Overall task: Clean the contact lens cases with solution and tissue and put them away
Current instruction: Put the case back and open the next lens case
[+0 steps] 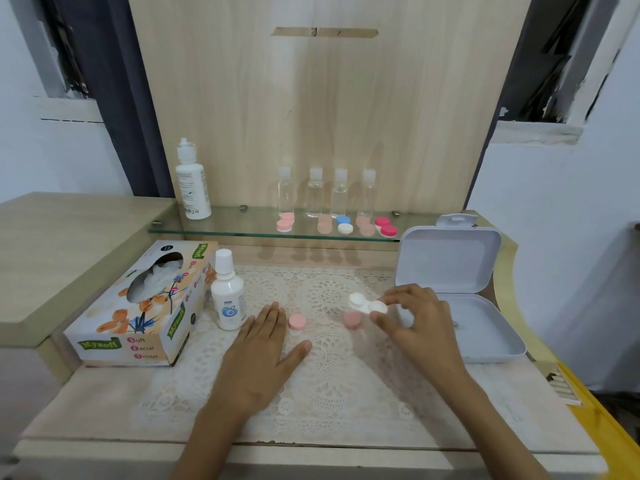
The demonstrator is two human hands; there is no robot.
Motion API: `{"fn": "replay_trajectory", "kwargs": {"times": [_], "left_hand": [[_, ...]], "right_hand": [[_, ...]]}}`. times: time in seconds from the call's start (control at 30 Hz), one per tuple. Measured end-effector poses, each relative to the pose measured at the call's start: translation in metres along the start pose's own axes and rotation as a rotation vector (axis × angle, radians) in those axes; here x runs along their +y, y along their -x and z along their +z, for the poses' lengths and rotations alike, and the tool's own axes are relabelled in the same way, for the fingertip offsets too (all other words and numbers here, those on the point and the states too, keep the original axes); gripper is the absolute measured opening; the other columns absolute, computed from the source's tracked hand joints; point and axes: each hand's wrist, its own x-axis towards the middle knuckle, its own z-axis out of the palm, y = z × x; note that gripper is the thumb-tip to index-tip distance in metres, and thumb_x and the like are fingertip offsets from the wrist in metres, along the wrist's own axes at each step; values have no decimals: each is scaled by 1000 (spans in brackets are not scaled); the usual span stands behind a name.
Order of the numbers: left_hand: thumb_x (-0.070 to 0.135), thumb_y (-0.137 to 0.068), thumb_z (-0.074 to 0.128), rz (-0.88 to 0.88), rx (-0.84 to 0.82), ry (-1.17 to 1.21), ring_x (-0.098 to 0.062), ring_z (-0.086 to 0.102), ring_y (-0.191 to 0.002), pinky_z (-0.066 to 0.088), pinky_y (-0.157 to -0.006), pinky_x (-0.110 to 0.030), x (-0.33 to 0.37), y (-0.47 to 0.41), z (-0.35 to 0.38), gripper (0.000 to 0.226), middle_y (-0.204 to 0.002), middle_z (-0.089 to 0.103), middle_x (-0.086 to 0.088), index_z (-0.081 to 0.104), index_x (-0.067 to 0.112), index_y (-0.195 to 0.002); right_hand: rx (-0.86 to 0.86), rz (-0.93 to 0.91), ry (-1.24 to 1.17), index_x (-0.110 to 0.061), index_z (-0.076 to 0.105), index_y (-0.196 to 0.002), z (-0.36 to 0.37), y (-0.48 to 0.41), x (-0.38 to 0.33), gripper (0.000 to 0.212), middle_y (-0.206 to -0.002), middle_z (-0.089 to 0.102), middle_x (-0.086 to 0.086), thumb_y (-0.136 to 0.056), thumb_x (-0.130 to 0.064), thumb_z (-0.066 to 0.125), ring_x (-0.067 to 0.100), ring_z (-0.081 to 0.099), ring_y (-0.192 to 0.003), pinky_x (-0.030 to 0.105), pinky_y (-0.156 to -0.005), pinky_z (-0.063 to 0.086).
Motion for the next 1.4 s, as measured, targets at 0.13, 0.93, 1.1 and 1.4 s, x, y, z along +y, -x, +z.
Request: {"fn": "replay_trajectory", "kwargs": {"times": [0.13,0.93,1.1,1.4], "left_hand": [[85,-55,-23,0,1,18,1,-14,-138,-13,-111,-21,-1,1,0,117,-156,-11,6,-3,18,-149],[83,-61,-16,4,18,34,4,-14,-136,-12,-111,-21,-1,0,1,111,-156,-9,7,-1,18,-150],[79,-70,-7,1,9,27,4,-15,-135,-13,-111,-21,-1,0,1,100,-156,-9,7,-1,18,-150],[81,-64,-12,7,15,34,2,-13,-138,-12,-112,-22,-2,0,3,108,-157,-8,6,0,18,-150]], "right_hand": [[61,84,57,-29,69,-83,-37,-5,26,13,-83,63,-14,-77,-39,74,12,57,-82,43,-84,40],[142,-630,590,-13,74,-88,-72,-8,92,26,-76,69,-4,-67,1,80,20,54,-78,32,-69,32],[181,-637,584,-12,75,-87,-70,-8,94,23,-76,69,-3,-68,0,80,22,61,-73,31,-70,32],[170,-361,418,-14,73,-84,-62,-2,92,22,-77,69,-7,-70,-31,70,14,51,-78,26,-69,24]]}}
